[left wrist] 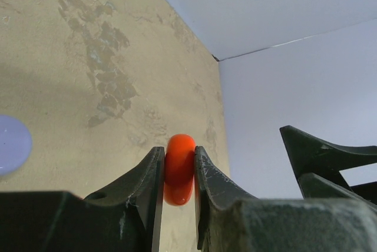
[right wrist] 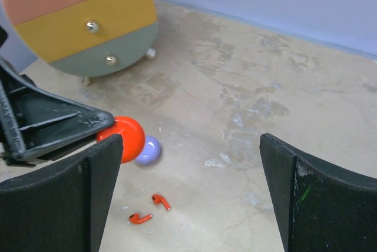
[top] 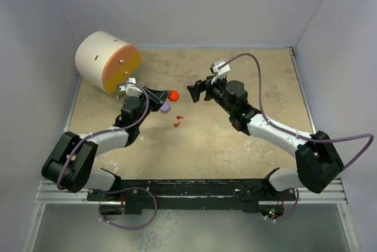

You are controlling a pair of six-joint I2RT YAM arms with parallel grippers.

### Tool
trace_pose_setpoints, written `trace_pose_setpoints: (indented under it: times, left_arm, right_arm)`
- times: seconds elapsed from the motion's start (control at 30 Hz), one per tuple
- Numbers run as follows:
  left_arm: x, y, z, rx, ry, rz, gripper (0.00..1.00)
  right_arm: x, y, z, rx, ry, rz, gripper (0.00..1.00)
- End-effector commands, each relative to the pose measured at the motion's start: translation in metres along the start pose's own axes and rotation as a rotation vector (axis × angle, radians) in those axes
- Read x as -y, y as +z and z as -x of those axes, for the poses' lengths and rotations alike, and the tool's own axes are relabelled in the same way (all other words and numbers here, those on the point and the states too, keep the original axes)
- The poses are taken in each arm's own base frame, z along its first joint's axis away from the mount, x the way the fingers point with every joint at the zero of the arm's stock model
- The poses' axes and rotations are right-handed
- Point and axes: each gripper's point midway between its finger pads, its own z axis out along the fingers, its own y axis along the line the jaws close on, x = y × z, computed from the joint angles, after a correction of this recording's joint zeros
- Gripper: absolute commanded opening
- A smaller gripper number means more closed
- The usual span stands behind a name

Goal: Insert the wireless bluetooth earbuds into the charging case
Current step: Open the charging case.

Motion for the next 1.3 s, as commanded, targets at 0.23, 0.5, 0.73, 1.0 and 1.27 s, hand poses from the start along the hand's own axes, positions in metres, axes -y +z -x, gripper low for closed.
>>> trace_pose_setpoints:
  times: [0.23, 0.5, 0.73, 1.0, 1.27]
  left_arm:
    - [0.026, 0.007, 0.003, -0.008, -0.067, -0.113, 0.00]
    - [0.025, 0.013, -0.003, -0.028, -0.103, -0.131, 0.00]
    - [0.029, 0.017, -0.005, -0.037, -0.127, -0.154, 0.00]
    - [0.033, 0.017, -0.007, -0.050, -0.146, -0.180, 0.00]
    - [0.032, 0.018, -0.012, -0.067, -0.159, -0.188, 0.00]
  right_arm:
    - [0.008, 0.010, -0.021, -0.039, 0.044, -0.046, 1.00]
    - [0.004, 0.019, -0.035, -0.071, 0.039, -0.015, 1.00]
    - [0.004, 0.027, -0.047, -0.087, 0.036, -0.013, 1.00]
    - [0.003, 0.034, -0.052, -0.080, 0.034, 0.004, 1.00]
    - [0.001, 0.039, -0.056, -0.092, 0.032, 0.015, 1.00]
